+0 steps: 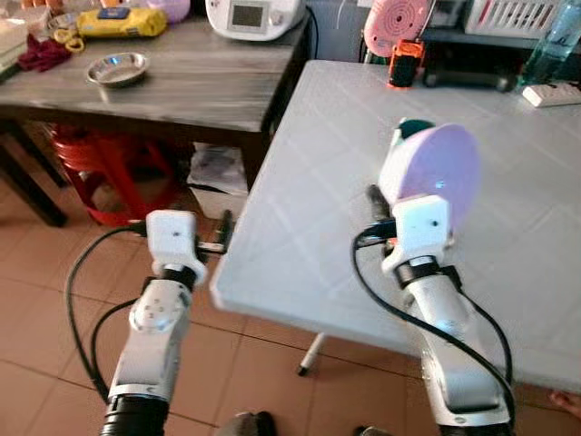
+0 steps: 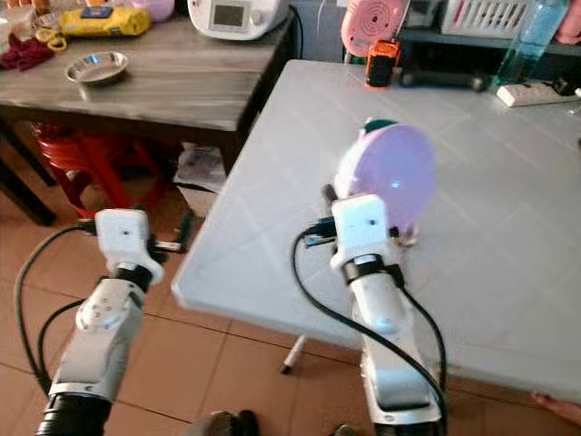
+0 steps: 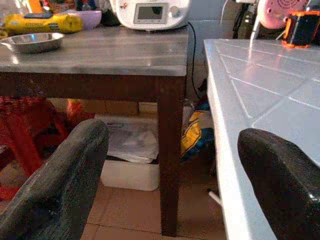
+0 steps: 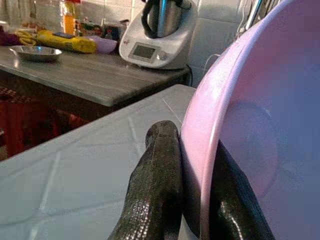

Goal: Setting the table

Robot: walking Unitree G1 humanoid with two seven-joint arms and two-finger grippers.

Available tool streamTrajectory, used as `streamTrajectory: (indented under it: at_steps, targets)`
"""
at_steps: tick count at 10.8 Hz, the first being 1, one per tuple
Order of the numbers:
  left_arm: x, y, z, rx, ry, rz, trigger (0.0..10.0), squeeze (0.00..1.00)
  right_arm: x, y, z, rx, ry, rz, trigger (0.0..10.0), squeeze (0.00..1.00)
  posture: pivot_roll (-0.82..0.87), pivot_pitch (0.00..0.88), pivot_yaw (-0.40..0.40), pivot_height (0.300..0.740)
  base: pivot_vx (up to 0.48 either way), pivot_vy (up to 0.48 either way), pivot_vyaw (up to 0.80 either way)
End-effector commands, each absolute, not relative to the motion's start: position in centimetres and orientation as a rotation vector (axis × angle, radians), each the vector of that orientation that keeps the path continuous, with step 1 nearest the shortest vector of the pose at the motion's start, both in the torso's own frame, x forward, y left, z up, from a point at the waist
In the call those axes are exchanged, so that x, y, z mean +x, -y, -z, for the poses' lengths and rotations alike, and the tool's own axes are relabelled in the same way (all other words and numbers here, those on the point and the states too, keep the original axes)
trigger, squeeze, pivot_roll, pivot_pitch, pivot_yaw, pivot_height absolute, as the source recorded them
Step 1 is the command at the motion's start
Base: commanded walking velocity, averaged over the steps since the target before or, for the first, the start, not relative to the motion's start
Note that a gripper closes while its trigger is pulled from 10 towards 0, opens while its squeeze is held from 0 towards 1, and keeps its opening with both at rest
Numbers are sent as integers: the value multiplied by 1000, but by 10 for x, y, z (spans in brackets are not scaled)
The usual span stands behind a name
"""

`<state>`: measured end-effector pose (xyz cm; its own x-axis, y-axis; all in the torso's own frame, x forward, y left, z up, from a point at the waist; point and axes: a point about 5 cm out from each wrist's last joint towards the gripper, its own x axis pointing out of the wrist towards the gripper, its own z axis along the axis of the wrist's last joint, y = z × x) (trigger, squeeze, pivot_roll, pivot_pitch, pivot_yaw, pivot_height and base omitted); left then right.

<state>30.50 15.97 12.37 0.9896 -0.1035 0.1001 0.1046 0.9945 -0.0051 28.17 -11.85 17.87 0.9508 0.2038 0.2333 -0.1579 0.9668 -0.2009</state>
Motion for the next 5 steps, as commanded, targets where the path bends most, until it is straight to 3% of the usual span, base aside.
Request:
streamTrajectory:
  at_steps: [1, 5]
  targets:
    - [305, -159, -122, -11, 89, 118, 10000, 0, 282, 120, -179, -183, 261, -183, 10000, 0, -53, 121, 79, 740, 0, 341, 0]
    - [306, -157, -121, -6, 87, 126, 10000, 0, 283, 121, -178, -182, 259, -182, 10000, 0, -53, 114, 80, 740, 0, 344, 0]
